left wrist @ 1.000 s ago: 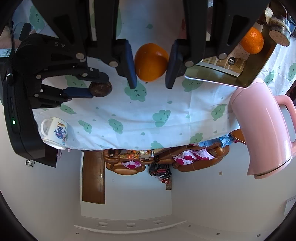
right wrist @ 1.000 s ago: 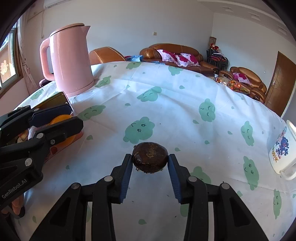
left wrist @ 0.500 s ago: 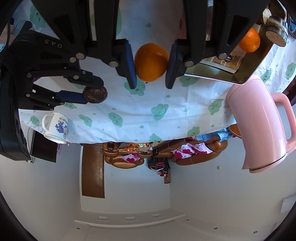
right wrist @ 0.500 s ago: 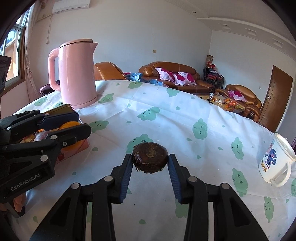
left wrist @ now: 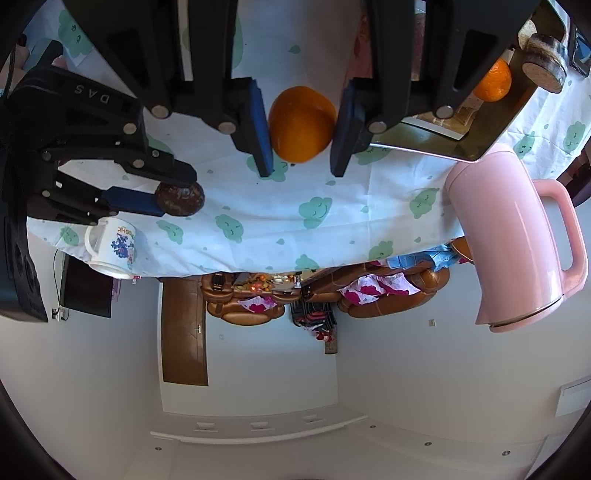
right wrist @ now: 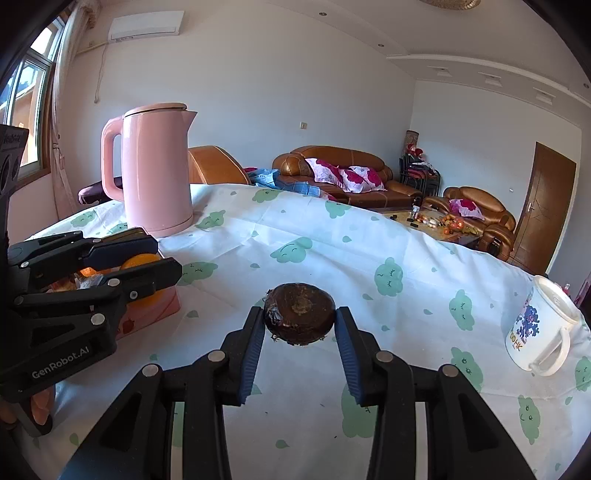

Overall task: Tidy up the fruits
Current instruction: 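Lift and carry the brown fruit with the right gripper while the left carries the orange toward the tin box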

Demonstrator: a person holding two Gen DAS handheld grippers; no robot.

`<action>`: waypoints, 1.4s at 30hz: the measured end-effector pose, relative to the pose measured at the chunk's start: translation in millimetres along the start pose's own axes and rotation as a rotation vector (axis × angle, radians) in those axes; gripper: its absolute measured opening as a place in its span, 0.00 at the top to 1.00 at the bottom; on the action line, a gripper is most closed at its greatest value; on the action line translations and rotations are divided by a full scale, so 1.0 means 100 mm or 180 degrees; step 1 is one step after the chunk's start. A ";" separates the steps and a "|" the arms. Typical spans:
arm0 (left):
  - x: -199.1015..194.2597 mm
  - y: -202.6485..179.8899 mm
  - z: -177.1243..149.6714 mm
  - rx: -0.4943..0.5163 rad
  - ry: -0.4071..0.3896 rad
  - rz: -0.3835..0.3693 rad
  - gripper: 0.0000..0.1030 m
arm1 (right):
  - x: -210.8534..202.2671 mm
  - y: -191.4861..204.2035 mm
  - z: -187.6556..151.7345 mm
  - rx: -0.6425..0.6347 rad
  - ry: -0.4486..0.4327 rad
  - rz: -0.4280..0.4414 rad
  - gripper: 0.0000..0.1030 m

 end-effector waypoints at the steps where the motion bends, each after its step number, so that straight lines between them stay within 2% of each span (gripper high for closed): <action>1: -0.01 0.00 0.00 0.0001 -0.0010 0.0003 0.68 | -0.01 0.00 0.01 -0.0006 -0.0021 -0.0004 0.60; 17: -0.14 -0.03 0.02 0.0040 -0.0147 0.0058 0.68 | -0.20 0.00 0.06 -0.0032 -0.0273 -0.0061 0.60; 42: -0.30 -0.03 -0.02 -0.0004 -0.0183 0.0039 0.68 | -0.46 0.15 0.06 -0.0115 -0.0481 -0.0107 0.60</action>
Point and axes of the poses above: each gripper's, at about its wrist camera, not at the fingertips, and x roughly the way its jaws point, y to its left, z to its top, the point moved 10 cm from there along x, roughly the way its jaws point, and after that the axes turned 2 degrees about x, right-handed, at the moved point
